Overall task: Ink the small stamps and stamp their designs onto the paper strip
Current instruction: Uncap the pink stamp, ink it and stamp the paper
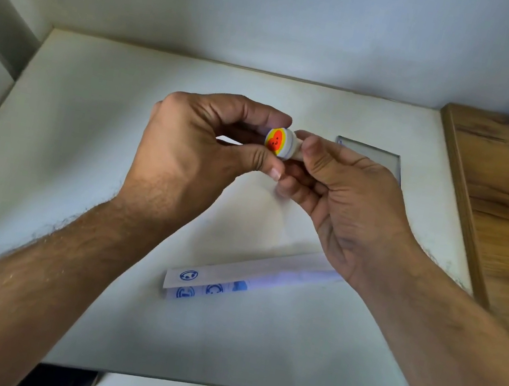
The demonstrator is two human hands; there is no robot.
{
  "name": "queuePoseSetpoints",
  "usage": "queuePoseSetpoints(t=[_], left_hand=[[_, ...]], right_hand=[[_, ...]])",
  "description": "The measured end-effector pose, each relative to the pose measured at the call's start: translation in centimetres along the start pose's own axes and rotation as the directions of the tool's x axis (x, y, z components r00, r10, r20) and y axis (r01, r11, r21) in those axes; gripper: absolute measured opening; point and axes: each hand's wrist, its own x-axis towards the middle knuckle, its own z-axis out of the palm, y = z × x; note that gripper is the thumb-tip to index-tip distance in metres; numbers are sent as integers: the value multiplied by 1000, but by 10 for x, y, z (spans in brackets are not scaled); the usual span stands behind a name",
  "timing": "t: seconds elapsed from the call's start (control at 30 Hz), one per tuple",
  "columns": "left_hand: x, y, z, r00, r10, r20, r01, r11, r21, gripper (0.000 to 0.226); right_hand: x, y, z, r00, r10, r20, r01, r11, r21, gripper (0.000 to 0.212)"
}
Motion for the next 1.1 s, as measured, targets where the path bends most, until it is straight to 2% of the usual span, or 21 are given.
queuePoseSetpoints(t=[0.07,0.2,0.37,0.47,0.57,0.67,0.8,0.87,0.93,0.97,1.1], left_hand=[[0,1,0,1000,-11,-23,11,1000,-3,32],[3,1,0,1000,-17,-18,16,998,-57,30],[9,-10,-3,996,-79,49,89,968,-233,50],[7,-15,-1,990,-78,114,105,964,-245,34],[3,-18,2,984,-158,80,172,957,-232,28],[-2,-20,4,982,-184,32,186,979,-82,25],[-8,-19,7,999,-36,-13,38,964,265,19],[-9,-24,7,1000,27,-7,-19,864,503,20],[-10,-32,6,995,88,44,-95,735,671,11],[-11,-35,6,990,114,78,-135,685,716,7],[-17,-35,12,980,57,189,-186,576,796,29]], right_hand=[[0,0,0,1000,-4,3,4,1000,17,10],[-1,1,1,1000,-6,-1,6,998,69,13],[-2,-2,-2,1000,9,-10,-7,979,206,20],[-3,-5,-3,998,40,38,-49,958,283,22],[-5,-4,-3,995,50,89,-79,929,363,22],[-6,-3,-4,990,50,132,-99,916,390,24],[-7,-1,-5,987,64,148,-116,919,376,26],[-6,0,-6,988,74,137,-121,921,371,26],[-5,0,-7,989,81,123,-122,922,367,27],[-5,0,-7,990,86,115,-122,923,364,27],[-5,0,-8,989,100,107,-133,918,372,28]])
